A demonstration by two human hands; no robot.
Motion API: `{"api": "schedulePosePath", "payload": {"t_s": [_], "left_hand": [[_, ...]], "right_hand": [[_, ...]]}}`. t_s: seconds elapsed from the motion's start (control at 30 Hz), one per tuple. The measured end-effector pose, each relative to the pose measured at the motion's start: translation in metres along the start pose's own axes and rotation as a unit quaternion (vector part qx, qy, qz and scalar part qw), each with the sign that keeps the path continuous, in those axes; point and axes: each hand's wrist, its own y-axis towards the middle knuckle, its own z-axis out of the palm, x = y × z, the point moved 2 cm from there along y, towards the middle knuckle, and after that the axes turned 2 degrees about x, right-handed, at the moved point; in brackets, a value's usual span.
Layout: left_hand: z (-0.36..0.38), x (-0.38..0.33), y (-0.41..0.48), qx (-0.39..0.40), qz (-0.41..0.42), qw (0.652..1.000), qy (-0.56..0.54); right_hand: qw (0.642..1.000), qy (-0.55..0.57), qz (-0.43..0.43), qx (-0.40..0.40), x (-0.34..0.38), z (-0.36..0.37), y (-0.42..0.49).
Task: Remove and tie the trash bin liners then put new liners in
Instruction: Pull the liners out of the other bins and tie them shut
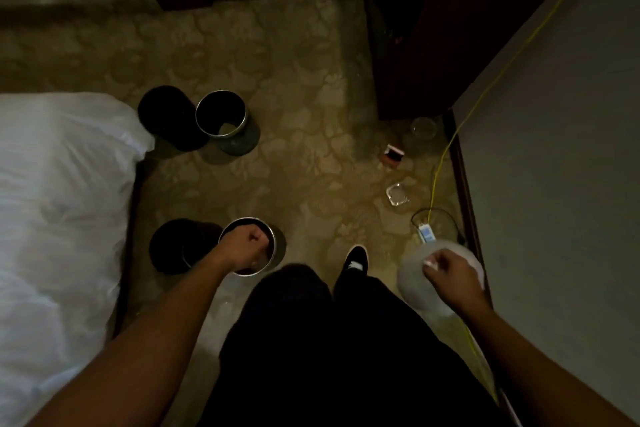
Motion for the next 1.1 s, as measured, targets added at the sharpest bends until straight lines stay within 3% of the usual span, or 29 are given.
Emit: {"api": "schedulePosePath", "payload": {"t_s": [0.23,0.5,0.8,1.1], "left_hand": [[-0.07,-0.024,0.067,-0.025,-0.056,0.996,-0.071],[-0.195,-0.065,0.178,-0.037,-0.084,0.983,-0.157],[-0.396,-0.216,0.337,-0.026,-0.003,0.991,-0.131],[-0.526,-0.36,0.487,-0.023,0.034,0.996,-0.073]], "right_hand": [[0.987,0.032,-0.155,0.0,0.211,-0.074,0.16],[0.985,0.081,-0.152,-0.002,0.384,-0.1,0.334],[0.994,0.04,-0.089,-0.043,0.466,-0.127,0.449],[0.999,-0.01,0.029,-0.016,0.497,-0.162,0.582]]}}
